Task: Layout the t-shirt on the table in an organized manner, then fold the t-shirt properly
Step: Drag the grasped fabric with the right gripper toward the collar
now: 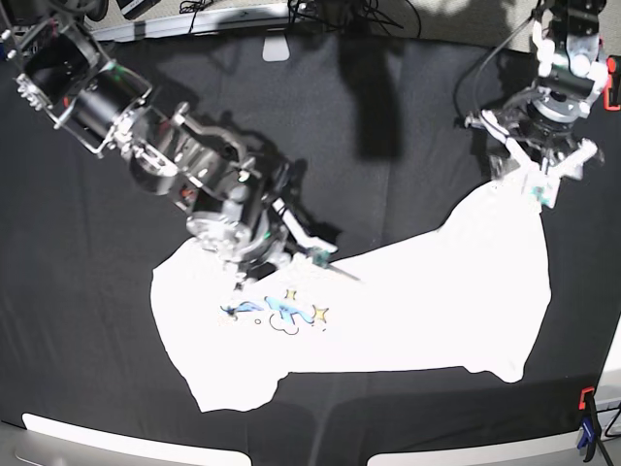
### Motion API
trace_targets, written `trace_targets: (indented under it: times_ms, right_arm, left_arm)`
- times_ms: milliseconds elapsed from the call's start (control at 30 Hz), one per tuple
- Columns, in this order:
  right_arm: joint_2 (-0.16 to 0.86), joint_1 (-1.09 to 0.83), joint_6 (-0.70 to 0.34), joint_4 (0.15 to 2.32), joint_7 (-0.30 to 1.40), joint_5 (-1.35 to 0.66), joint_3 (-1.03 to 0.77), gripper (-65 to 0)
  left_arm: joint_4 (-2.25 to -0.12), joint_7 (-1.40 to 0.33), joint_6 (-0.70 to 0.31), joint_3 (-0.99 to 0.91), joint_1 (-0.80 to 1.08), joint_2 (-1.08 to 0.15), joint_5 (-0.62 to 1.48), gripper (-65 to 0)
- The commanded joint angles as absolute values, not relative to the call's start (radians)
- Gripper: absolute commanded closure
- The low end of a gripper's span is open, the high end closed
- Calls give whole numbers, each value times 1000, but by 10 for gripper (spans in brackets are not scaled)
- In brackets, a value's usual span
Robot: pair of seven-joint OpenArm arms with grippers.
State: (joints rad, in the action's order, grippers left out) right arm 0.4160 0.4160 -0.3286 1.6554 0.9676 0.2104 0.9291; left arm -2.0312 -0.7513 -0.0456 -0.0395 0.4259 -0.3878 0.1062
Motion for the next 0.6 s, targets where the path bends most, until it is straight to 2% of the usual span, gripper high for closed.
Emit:
trace_targets:
  times_ms: [0, 167, 367, 567]
  right_arm:
    - [417, 440, -320, 1672, 969, 224, 917, 0]
    - [417, 440, -320, 1672, 968, 223, 916, 0]
    - [418, 440, -320, 1672, 974, 223, 916, 0]
    - [418, 440, -320, 1672, 977, 223, 916, 0]
  left_arm:
    - [-2026, -760, -37, -44, 427, -393, 123, -321]
    - [-1953, -771, -36, -44, 427, -393, 111, -321]
    - [-1928, -612, 11, -44, 427, -393, 53, -320]
    - [-1743, -638, 16, -44, 398, -357, -41, -321]
